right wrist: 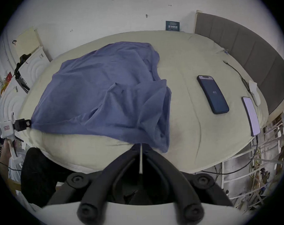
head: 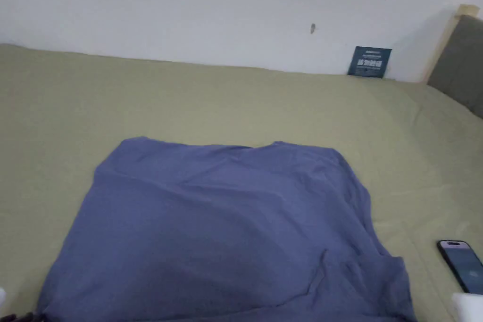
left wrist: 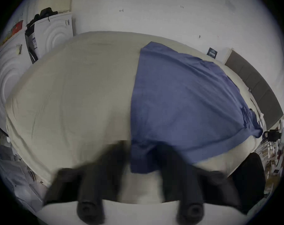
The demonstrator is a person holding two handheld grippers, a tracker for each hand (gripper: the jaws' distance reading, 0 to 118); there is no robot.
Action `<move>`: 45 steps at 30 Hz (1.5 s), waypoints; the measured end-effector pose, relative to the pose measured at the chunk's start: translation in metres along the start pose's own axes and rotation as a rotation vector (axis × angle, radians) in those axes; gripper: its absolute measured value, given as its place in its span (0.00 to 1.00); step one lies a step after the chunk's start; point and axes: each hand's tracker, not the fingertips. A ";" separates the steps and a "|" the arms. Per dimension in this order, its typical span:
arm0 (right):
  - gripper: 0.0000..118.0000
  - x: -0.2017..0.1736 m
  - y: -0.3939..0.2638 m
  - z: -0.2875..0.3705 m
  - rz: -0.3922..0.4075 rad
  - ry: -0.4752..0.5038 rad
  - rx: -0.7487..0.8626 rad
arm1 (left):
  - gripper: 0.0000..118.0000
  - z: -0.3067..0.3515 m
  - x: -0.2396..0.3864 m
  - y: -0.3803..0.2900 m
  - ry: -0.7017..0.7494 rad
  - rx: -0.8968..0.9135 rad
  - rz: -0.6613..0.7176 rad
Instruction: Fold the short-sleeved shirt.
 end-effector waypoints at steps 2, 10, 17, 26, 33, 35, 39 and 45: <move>0.51 0.008 0.004 -0.012 0.004 -0.016 -0.002 | 0.08 -0.003 -0.003 0.001 -0.050 -0.003 0.070; 0.76 0.015 0.012 -0.046 0.055 -0.008 -0.028 | 0.05 0.011 0.008 0.002 -0.029 -0.012 0.041; 0.01 0.006 0.014 -0.040 0.103 -0.025 -0.003 | 0.04 0.031 0.012 0.006 -0.034 0.011 0.033; 0.01 0.013 0.075 -0.022 0.060 0.009 0.055 | 0.04 0.032 0.012 0.072 -0.061 0.015 0.048; 0.01 0.011 0.165 -0.070 0.113 0.027 0.044 | 0.04 -0.014 0.014 0.157 -0.076 -0.053 -0.012; 0.01 0.007 0.188 -0.089 0.151 0.006 0.016 | 0.04 -0.036 0.016 0.176 -0.067 -0.102 -0.023; 0.01 0.002 0.212 -0.129 0.197 -0.025 -0.008 | 0.04 -0.073 0.019 0.199 -0.034 -0.143 -0.041; 0.01 0.010 0.216 -0.168 0.062 -0.032 -0.075 | 0.05 -0.111 0.016 0.207 -0.029 -0.184 0.003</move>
